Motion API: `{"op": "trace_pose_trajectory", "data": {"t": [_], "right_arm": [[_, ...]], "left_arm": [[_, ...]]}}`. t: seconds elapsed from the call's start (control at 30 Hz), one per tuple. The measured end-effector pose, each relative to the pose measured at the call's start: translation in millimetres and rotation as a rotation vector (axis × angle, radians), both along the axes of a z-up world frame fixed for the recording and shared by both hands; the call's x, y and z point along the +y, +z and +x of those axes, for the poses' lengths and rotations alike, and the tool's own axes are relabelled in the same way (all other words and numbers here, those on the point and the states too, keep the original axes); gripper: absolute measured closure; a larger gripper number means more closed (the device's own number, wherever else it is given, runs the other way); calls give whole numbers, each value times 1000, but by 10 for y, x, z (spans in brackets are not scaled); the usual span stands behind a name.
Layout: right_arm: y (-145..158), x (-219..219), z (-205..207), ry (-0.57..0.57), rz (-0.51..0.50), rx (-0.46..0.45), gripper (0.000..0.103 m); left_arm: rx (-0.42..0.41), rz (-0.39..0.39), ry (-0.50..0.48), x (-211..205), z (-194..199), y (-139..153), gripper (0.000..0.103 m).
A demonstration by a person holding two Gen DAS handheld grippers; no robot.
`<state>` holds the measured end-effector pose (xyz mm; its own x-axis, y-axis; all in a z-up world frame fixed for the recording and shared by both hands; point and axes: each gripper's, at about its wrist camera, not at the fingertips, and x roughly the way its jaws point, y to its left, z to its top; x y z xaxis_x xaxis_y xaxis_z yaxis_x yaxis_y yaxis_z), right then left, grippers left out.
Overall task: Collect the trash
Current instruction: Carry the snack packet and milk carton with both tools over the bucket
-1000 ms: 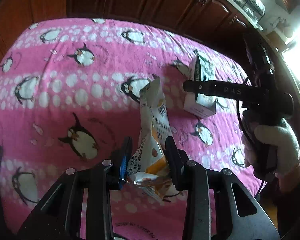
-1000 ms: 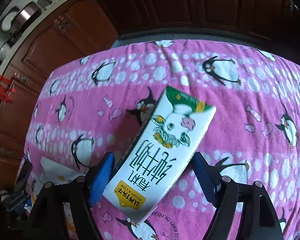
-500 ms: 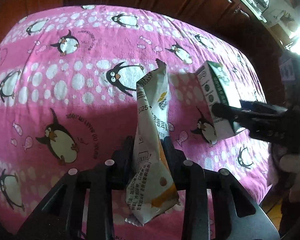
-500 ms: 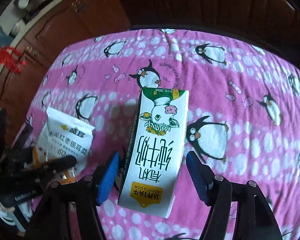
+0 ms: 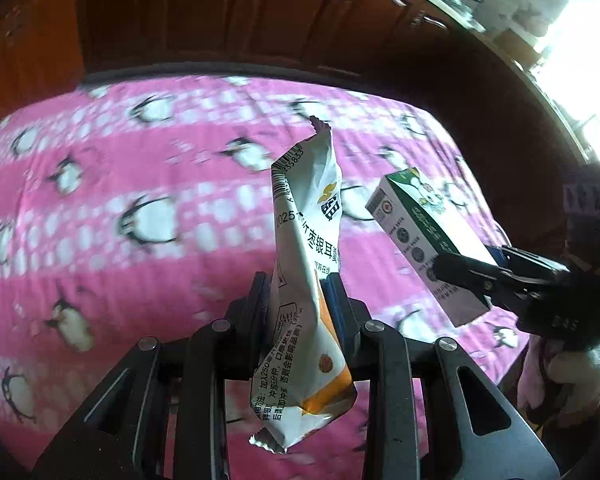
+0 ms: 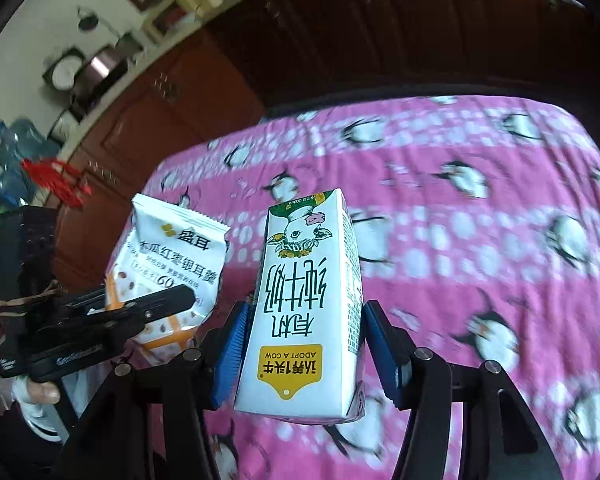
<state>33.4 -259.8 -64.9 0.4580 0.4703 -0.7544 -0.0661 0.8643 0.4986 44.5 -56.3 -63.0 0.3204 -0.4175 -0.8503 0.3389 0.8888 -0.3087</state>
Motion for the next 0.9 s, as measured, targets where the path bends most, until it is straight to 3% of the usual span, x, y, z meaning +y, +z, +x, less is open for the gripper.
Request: {"op": "trace_pose_trajectory", "data": {"t": [0.53,0.9], "right_arm": [[149,-1759,-1199,-383,89,-56,48],[100,-2630,-1843,-623,92,-44,48]], "left_arm": [[-72,-14,-290,-1802,-253,380,77],[-34,-57,-428,-2828,-326,393,77]]}}
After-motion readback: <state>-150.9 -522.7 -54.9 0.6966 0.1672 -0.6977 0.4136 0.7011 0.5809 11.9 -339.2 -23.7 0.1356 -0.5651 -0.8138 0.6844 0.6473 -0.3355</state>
